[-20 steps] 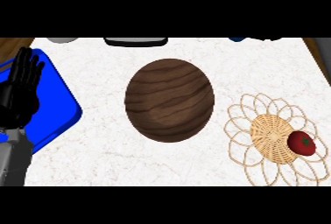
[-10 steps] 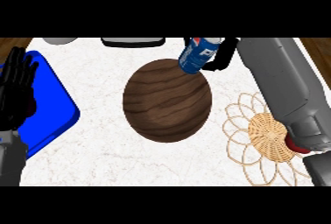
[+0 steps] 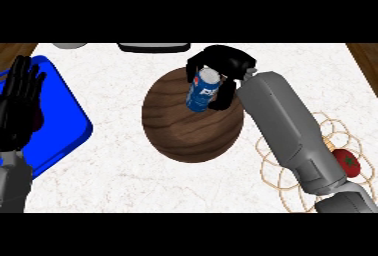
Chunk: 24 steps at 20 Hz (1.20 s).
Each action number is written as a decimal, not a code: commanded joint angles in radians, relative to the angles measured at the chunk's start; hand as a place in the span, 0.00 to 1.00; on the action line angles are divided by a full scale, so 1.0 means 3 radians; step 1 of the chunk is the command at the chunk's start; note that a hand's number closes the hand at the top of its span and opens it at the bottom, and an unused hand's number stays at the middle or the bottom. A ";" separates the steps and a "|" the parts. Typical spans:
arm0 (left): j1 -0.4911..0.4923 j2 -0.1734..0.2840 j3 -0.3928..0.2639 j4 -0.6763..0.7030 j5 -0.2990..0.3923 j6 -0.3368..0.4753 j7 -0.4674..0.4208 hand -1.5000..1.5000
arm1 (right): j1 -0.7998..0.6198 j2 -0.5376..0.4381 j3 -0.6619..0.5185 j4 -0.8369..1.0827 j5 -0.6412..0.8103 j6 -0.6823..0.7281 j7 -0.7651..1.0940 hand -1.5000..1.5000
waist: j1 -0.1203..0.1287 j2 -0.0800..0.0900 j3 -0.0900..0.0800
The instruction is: Pick the can from the placemat and place it in the bowl
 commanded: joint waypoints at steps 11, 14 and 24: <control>-0.0020 -0.0090 -0.0032 0.0087 -0.0062 0.0017 -0.0190 0.50 | 0.0106 0.0303 -0.0650 0.0489 -0.0881 -0.0397 -0.0206 0.00 | 0.0047 0.0016 0.0002; -0.0009 -0.0041 -0.0058 -0.0069 -0.0053 0.0004 0.0003 0.50 | 0.0062 0.0230 -0.0916 0.0530 -0.1025 -0.0618 -0.0276 0.00 | 0.0047 0.0012 0.0004; -0.0097 -0.0023 -0.0020 -0.0039 0.0008 -0.0047 -0.0001 0.50 | -0.0344 -0.0609 -0.1602 0.1317 -0.1433 -0.0453 -0.0320 0.00 | 0.0156 0.0069 0.0005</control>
